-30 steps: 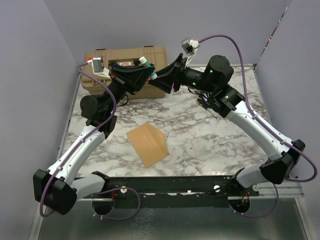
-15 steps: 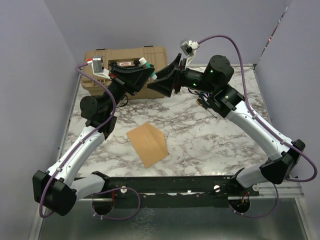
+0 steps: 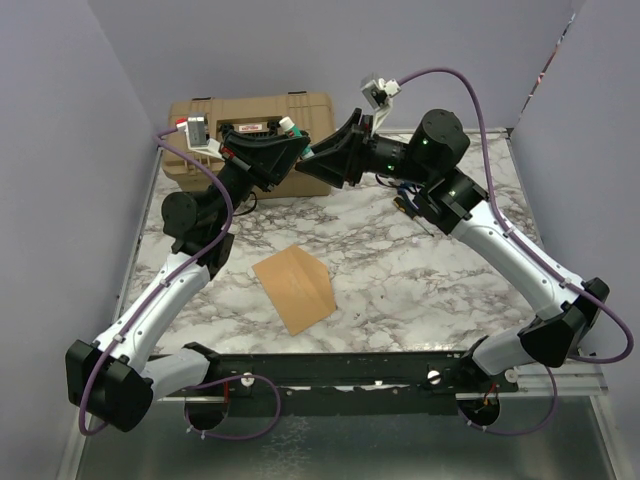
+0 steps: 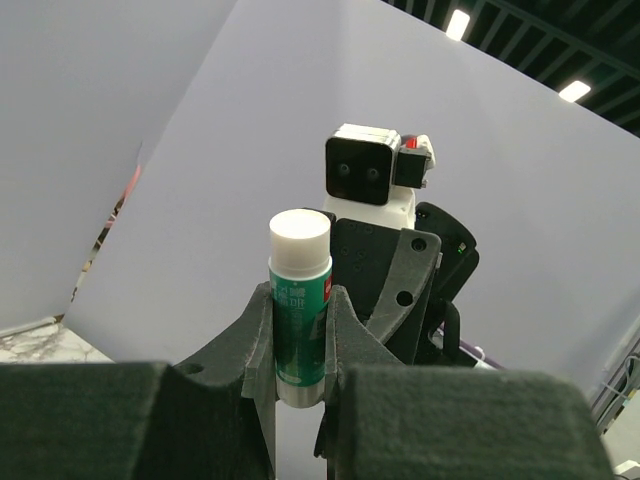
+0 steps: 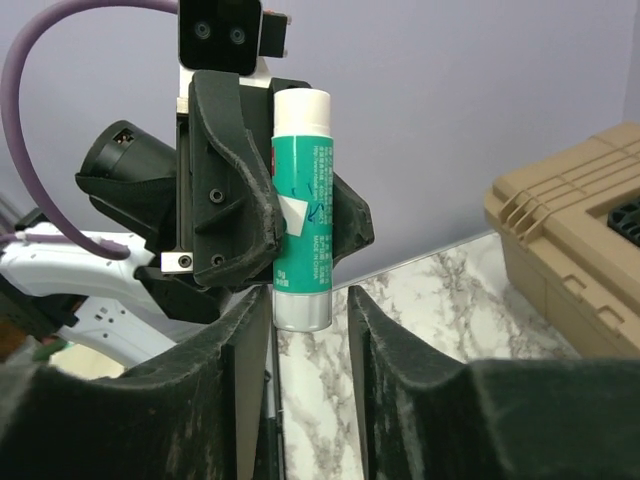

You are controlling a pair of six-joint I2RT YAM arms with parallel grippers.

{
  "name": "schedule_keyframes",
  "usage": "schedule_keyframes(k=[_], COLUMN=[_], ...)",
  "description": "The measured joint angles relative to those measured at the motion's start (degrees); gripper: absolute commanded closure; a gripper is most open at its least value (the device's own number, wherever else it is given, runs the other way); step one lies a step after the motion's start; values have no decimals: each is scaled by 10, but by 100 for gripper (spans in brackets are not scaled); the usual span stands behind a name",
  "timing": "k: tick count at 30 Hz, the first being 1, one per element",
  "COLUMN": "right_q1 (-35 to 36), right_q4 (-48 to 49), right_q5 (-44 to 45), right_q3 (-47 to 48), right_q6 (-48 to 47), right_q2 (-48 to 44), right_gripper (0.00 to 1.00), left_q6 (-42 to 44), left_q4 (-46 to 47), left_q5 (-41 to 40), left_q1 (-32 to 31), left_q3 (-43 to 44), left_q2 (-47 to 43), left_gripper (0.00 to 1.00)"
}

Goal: Place the letter into the envelope and seal it

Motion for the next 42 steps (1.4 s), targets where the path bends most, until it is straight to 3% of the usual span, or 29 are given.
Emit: schedule_keyframes(k=[8,15,22,29,34,36,40,42], right_q1=[0,-11,-63,-82,-87,-89,-93,-98], right_q4=[2,24,198,399,419,398,327,300], right_q5=[-11,-65,-160,-156,-148,-147,-146,-145], right_q3=[3,-4,-76,-118,-131,-131,-118,-110], right_q6=[23,87,332,587,628,603,515,468], right_q2=[6,6,13,38,44,39,26,20], right_gripper=[99,100,100,100,100,92,50,40], left_q6=[0,3,9,5,-5,-9,-15,-18], left_q4=[-1,10,27,96,117,119,120,124], left_q5=[0,16,54,70,65,61,57,54], left_q1=[0,0,-3,-3,-2,-2,-2,-1], left_q3=[-3,-25,-39,-40,-40,-39,-39,-39], left_q2=[-3,-32,-26,0,19,24,31,31], left_gripper=[100,100,100,100,100,100,100,100])
